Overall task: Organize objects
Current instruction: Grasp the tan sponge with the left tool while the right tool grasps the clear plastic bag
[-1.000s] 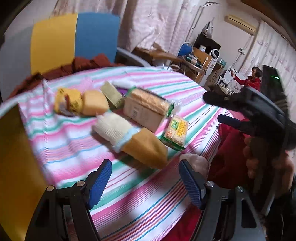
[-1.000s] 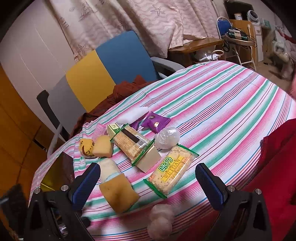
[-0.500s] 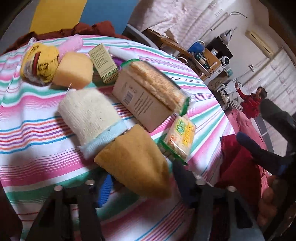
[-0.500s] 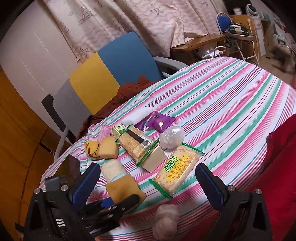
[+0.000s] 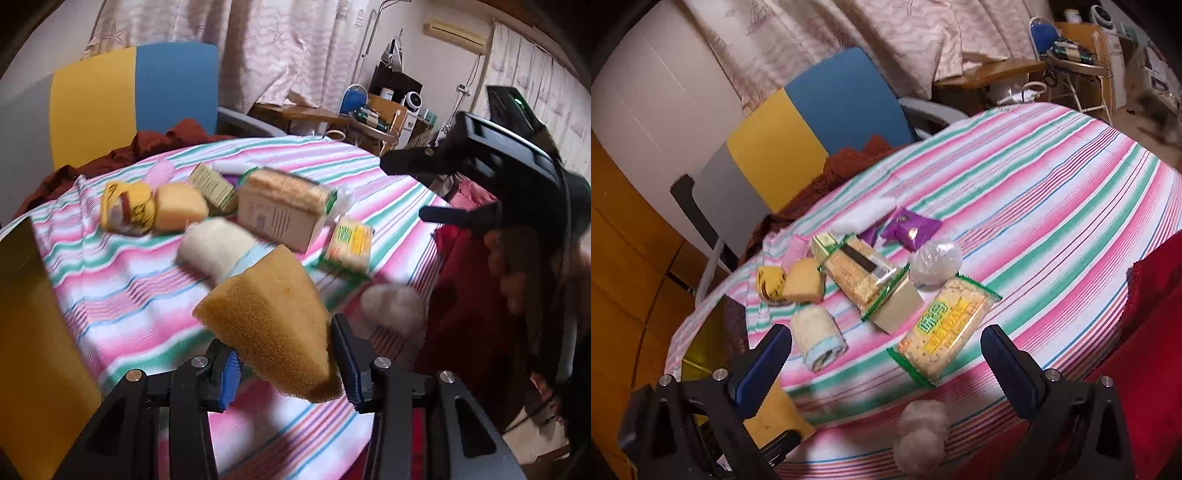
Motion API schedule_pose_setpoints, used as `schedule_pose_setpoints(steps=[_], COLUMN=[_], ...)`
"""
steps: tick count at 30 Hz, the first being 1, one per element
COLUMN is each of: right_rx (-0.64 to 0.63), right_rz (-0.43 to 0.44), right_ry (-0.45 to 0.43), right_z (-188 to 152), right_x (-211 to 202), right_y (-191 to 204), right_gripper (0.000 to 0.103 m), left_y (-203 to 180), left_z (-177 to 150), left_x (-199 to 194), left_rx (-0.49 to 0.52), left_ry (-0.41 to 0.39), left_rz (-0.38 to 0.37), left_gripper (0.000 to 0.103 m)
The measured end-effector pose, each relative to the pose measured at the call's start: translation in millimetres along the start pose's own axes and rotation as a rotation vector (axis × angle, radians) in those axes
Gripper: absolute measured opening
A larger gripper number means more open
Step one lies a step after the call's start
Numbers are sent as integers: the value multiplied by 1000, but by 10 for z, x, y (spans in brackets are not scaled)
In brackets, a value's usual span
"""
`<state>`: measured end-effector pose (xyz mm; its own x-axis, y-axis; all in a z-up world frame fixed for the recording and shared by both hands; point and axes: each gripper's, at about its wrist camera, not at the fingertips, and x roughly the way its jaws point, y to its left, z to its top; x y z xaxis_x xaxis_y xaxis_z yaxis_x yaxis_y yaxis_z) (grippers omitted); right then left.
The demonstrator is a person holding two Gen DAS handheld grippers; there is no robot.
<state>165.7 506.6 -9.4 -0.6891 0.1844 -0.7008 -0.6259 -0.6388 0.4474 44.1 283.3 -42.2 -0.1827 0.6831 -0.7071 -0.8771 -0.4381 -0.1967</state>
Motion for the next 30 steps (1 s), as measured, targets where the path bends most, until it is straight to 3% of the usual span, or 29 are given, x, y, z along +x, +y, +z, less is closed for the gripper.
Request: schedule_pose_setpoints(steps=[7,14,28,30], right_rx=[-98,-200,-441,-492], right_rz=[-43,-77,-261,-288], right_ry=[131,267,553,604], right_z=[-1,-32,-255,-349], right_x=[192,409,746,764], right_y=[153,284,500,512], right_gripper=[103,103,100,93], left_y=[90,86,337,370], left_z=[-195,-195,-240,-256], left_x=[-122,-464,-967,-993], left_rx=[-39,-53,-127,-141], left_ry=[1,-86,-206,-214], left_rz=[53,77,111,113], left_gripper=[44,44,44,44])
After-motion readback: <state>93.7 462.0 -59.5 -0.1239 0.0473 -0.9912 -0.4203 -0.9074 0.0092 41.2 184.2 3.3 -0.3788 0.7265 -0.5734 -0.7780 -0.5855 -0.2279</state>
